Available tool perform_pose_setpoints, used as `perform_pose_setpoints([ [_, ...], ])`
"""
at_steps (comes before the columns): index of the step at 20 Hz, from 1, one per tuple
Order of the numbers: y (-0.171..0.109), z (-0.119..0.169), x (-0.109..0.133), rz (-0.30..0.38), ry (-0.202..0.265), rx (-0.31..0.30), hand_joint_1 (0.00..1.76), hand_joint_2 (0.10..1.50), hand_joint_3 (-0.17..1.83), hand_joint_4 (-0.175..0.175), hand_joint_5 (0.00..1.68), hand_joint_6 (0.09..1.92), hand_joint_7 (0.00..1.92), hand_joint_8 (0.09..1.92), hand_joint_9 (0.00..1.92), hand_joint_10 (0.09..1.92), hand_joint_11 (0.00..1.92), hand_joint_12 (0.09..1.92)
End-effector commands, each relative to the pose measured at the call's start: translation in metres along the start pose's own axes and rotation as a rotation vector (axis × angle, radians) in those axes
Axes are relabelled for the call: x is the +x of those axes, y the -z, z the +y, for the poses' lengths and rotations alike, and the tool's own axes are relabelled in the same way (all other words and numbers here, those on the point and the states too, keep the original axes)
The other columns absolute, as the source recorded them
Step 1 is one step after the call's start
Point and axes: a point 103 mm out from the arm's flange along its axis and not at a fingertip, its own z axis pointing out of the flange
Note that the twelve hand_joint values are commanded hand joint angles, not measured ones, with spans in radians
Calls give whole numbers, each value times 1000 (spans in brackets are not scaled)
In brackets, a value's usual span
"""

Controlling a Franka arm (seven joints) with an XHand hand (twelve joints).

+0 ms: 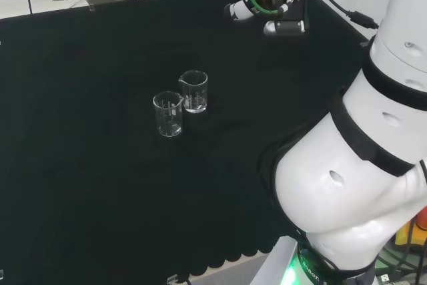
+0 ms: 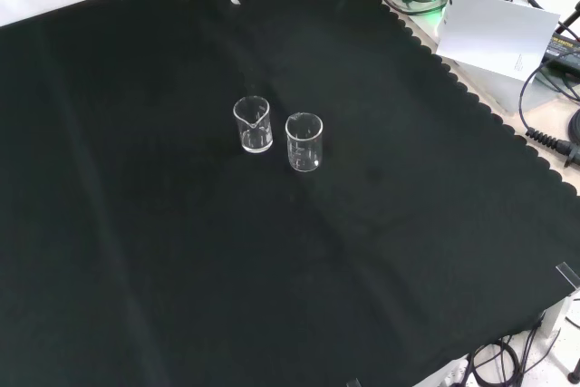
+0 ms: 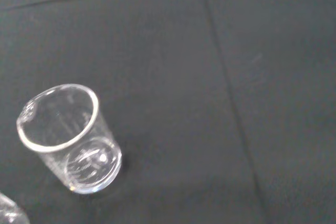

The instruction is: Pick up the beaker on the right.

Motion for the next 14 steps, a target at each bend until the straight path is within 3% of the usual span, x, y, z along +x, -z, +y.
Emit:
perform_pose_setpoints([
  [1, -66, 59, 1, 202, 114, -44, 408, 1072, 207, -44, 374, 87, 196, 656, 333, 702, 24, 1417],
  [7, -90, 63, 0, 221, 124, -16, 568, 949, 210, -42, 386, 87, 215, 659, 362, 693, 66, 1410],
  [14, -116, 61, -1, 280, 180, 32, 761, 665, 484, -33, 402, 87, 234, 664, 423, 667, 107, 1420],
])
